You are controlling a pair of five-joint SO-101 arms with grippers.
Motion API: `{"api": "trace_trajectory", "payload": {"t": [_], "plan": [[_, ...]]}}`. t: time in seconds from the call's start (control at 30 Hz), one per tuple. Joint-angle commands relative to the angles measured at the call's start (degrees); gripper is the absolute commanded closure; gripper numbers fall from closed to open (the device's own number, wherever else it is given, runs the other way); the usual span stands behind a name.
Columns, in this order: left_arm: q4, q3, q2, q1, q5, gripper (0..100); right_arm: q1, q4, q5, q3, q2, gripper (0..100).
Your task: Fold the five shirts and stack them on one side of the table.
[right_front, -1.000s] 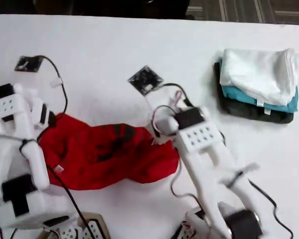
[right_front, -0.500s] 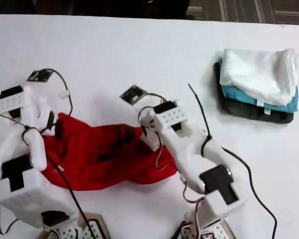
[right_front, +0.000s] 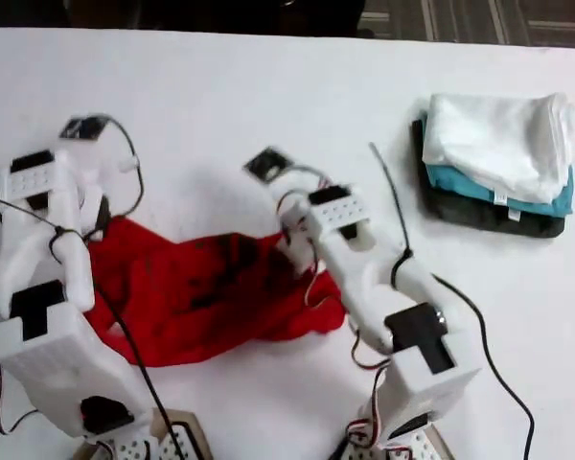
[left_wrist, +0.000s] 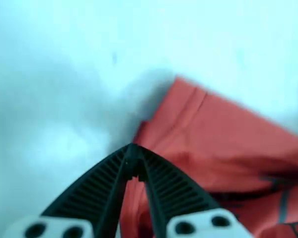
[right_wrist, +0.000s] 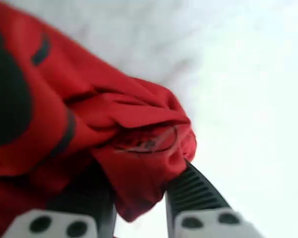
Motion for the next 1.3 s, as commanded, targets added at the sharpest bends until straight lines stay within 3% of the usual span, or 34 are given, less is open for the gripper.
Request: {"api": "trace_trajectory", "payload": {"t": [0.0,0.27,0.47,0.53,0.63,0.7,0.8,0.97,1.27], "plan": [[3.6,-8.7,-0.4,2.5,1.8,97,4.4,-1.2,0.2,-9.1,-0.3,98.0],[9.7,-21.2,-0.4,5.2,2.5,97,7.4,5.9,-0.2,-29.5,0.2,98.0],[17.1,-22.0,-0.4,6.2,2.5,97,7.4,7.1,-0.1,-32.5,0.3,97.4],[20.4,-20.8,-0.6,7.0,2.5,97,7.6,8.7,-0.1,-32.6,0.1,92.0],[22.3,-18.6,-0.8,7.3,1.9,93,7.6,11.4,0.3,-33.0,-0.3,75.0],[22.6,-16.7,-0.9,7.3,0.4,87,7.6,12.1,0.3,-33.0,-0.3,66.3],[22.6,-12.4,-1.0,7.1,-2.2,79,7.6,12.7,0.3,-33.0,-0.3,66.2],[20.5,-3.4,-3.1,6.2,-3.7,81,7.7,14.1,0.3,-33.0,-1.6,67.8],[8.9,21.4,-25.3,7.3,-3.2,80,8.0,19.6,0.4,-32.9,-11.1,67.9]]}}
